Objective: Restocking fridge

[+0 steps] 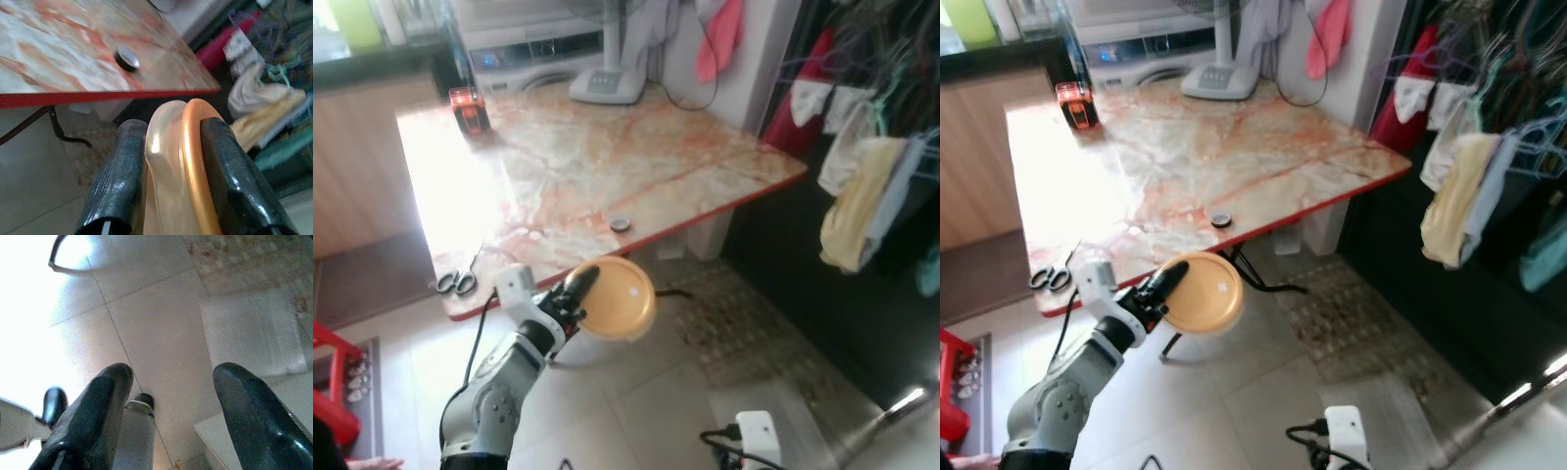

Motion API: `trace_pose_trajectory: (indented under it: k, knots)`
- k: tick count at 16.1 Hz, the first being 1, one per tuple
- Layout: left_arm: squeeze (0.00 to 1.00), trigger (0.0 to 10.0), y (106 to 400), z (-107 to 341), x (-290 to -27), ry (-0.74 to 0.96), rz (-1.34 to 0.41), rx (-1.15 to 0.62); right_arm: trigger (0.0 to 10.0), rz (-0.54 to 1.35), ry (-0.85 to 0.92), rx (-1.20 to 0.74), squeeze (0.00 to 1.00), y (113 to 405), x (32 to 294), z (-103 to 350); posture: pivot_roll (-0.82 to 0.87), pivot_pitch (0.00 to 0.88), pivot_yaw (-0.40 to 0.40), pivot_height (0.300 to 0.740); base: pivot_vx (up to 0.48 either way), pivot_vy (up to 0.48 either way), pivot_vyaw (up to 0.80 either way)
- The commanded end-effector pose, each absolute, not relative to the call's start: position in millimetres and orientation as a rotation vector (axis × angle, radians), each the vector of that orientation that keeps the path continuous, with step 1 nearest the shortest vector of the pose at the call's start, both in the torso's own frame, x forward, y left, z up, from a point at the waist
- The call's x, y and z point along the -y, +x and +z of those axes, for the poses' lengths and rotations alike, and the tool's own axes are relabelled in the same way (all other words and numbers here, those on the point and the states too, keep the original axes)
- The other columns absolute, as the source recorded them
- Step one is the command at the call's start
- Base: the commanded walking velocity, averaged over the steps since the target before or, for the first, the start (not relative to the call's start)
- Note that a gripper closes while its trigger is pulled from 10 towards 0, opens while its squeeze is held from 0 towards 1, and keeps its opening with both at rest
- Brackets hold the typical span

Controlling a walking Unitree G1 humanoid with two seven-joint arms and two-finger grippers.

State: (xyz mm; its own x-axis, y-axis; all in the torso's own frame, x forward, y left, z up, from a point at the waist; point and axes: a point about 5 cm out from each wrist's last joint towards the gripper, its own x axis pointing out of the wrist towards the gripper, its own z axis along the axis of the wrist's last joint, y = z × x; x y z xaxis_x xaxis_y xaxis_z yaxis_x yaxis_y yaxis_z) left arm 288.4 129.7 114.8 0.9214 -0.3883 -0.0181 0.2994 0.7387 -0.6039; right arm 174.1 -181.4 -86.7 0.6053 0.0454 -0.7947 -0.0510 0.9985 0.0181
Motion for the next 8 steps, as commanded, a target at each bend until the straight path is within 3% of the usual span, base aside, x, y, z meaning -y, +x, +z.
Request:
trace_pose_trajectory:
  k: [1, 8]
  knots:
    - [0.0, 10.0, 288.9, 112.0, -134.5, -0.6, -0.361, -0.152, 10.0, 0.061, 0.004, -0.922, 0.0, 173.4, 177.2, -87.5, -0.07, 0.018, -0.036, 0.74, 0.0, 0.0, 0.0]
    - [0.0, 10.0, 276.7, 34.8, -179.6, -0.408, -0.049, -0.413, 10.0, 0.065, 0.004, -0.923, 0.0, 173.5, 176.8, -87.5, -0.07, 0.026, -0.036, 0.74, 0.0, 0.0, 0.0]
